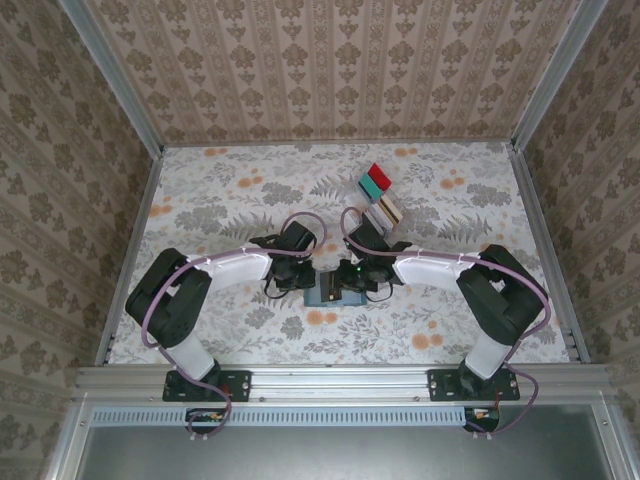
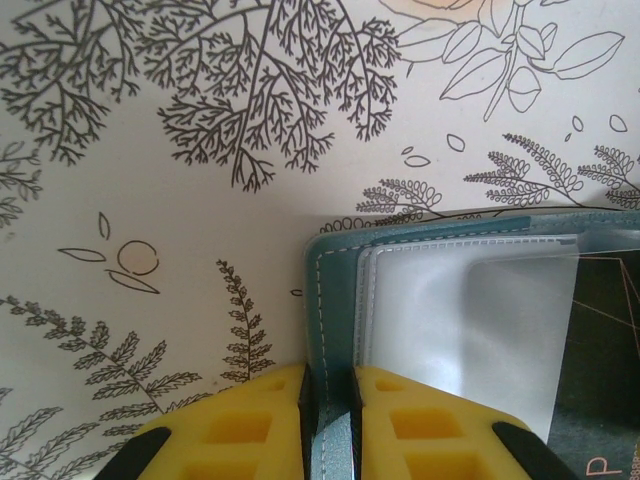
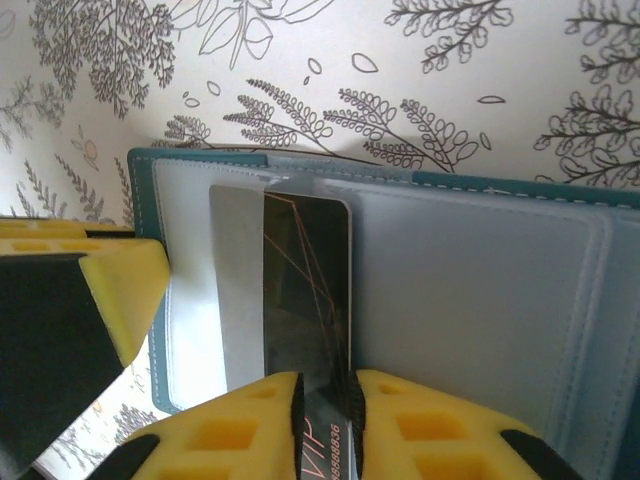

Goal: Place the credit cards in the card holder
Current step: Insert the credit card into the card slot.

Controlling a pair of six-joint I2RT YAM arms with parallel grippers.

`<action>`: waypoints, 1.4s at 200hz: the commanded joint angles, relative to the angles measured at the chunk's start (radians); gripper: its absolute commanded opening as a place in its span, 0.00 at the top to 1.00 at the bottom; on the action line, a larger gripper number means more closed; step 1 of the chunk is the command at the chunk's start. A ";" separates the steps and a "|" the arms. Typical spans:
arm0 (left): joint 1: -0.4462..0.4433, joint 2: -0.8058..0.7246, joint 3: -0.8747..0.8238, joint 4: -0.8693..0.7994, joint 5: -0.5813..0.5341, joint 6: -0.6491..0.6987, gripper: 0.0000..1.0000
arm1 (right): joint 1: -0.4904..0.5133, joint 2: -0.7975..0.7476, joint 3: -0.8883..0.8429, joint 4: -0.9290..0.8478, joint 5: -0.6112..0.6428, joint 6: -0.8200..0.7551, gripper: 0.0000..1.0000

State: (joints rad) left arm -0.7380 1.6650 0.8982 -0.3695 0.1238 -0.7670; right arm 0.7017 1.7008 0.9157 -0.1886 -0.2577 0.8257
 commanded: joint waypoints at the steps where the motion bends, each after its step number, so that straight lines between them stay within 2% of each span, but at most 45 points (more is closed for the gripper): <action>1: 0.000 -0.019 -0.015 -0.008 0.009 -0.003 0.81 | 0.006 0.000 0.023 -0.026 -0.002 -0.010 0.85; 26: 0.001 -0.019 -0.017 -0.002 0.017 -0.004 0.81 | 0.009 0.023 0.029 -0.004 -0.026 -0.004 0.88; 67: -0.001 -0.021 -0.019 0.007 0.023 -0.011 0.80 | 0.017 0.061 0.049 0.022 -0.059 0.010 0.88; 143: -0.001 -0.040 -0.023 0.009 0.022 -0.018 0.65 | 0.029 0.099 0.063 0.110 -0.101 0.075 0.85; 174: -0.001 -0.051 -0.037 0.025 0.024 -0.027 0.62 | 0.028 0.100 0.054 0.152 -0.118 0.108 0.83; 203: -0.001 -0.050 -0.046 0.029 0.025 -0.030 0.61 | 0.027 0.111 0.028 0.271 -0.173 0.187 0.82; 231: -0.001 -0.046 -0.048 0.037 0.031 -0.033 0.60 | 0.028 0.129 0.043 0.257 -0.173 0.182 0.88; 263: -0.001 -0.041 -0.053 0.042 0.033 -0.031 0.57 | 0.030 0.148 0.051 0.262 -0.205 0.176 0.87; 280: 0.000 -0.028 -0.050 0.030 0.027 -0.032 0.58 | 0.028 0.125 0.050 0.224 -0.178 0.155 0.83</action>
State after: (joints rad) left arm -0.7315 1.6291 0.8631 -0.3473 0.1196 -0.7864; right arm 0.7162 1.8236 0.9508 -0.0235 -0.3912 0.9810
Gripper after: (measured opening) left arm 0.426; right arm 0.142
